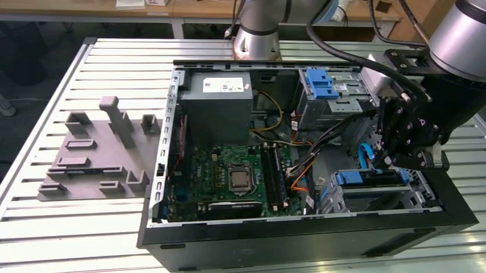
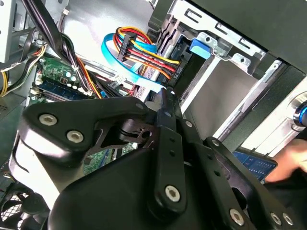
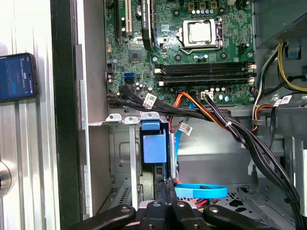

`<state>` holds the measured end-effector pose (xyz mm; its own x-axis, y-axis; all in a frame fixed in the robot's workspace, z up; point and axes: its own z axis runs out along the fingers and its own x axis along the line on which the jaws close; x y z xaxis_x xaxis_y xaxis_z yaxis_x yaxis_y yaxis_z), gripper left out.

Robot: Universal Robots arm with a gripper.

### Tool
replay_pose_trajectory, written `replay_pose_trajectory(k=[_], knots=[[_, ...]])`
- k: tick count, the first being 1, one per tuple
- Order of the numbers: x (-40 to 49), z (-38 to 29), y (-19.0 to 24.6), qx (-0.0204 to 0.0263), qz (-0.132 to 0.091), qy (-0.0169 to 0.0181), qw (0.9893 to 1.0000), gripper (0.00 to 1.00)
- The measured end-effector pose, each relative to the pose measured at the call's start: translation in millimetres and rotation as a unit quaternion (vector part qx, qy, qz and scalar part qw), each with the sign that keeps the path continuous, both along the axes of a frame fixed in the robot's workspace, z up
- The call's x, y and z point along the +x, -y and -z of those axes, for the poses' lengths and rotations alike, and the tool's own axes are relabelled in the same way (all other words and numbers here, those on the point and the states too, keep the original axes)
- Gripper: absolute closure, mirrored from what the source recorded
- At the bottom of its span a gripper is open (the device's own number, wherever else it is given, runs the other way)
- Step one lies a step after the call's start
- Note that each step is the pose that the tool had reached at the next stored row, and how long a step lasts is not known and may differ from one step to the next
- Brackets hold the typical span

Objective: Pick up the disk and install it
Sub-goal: 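Insert the second disk wire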

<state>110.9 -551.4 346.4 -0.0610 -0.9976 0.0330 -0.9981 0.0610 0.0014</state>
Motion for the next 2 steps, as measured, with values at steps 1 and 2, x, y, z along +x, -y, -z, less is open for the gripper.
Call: replay_pose_trajectory(k=[1,2], knots=[[0.0,0.0,0.0,0.0000,0.000,0.0000,1.0000,0.89],[0.0,0.0,0.0,0.0000,0.000,0.0000,1.0000,0.89]])
